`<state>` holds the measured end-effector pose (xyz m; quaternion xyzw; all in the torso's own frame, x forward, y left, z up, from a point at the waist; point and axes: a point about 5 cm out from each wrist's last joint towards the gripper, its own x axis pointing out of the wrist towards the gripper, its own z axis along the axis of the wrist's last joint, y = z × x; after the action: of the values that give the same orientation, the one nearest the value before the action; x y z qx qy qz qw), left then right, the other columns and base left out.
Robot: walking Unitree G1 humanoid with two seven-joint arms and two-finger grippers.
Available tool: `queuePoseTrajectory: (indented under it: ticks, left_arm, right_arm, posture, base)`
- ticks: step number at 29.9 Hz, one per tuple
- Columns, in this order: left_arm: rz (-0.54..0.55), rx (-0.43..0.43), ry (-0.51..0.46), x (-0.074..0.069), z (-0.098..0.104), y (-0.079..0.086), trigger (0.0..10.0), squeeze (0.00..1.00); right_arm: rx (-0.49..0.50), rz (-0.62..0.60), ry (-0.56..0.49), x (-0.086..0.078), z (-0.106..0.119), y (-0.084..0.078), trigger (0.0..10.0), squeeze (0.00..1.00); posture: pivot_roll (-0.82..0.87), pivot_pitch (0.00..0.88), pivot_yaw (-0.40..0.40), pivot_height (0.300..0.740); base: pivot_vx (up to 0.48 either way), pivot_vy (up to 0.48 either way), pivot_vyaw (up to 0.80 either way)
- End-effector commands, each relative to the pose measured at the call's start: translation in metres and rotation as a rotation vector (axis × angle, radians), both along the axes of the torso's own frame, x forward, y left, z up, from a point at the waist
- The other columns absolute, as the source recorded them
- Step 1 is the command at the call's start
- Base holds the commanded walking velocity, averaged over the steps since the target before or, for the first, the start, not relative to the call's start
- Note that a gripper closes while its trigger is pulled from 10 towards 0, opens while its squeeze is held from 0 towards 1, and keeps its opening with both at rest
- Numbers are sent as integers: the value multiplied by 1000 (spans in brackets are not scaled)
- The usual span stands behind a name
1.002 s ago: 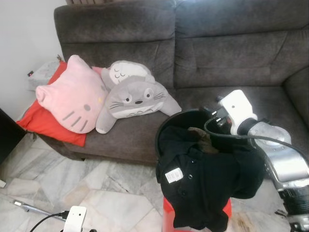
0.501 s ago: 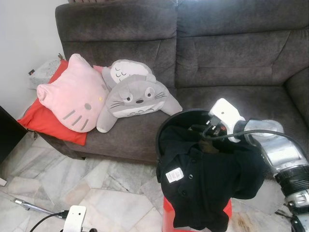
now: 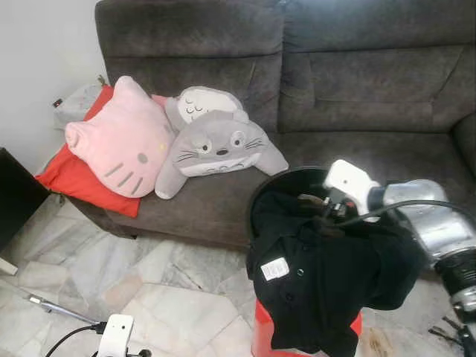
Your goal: Hang hanger
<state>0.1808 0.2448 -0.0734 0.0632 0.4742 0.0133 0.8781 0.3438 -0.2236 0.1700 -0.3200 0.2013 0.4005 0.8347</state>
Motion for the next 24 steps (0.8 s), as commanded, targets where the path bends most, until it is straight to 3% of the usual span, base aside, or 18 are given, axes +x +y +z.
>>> queuePoseTrajectory:
  ticks: [1,4,24]
  left_arm:
    - [17,-1,18,-4,-1,4,10000,0]
    - [16,-3,19,-4,-1,3,10000,0]
    - [1,-2,24,-4,-1,2,10000,0]
  right_arm:
    - [-6,35,-18,1,5,5,10000,0]
    - [-52,46,-3,-1,5,1,10000,0]
    - [-41,105,27,-11,4,-1,10000,0]
  posture:
    - [-286,71,162,740]
    - [-287,72,163,740]
    - [-288,67,163,740]
  base:
    - [0,0,0]
    - [0,0,0]
    - [0,0,0]
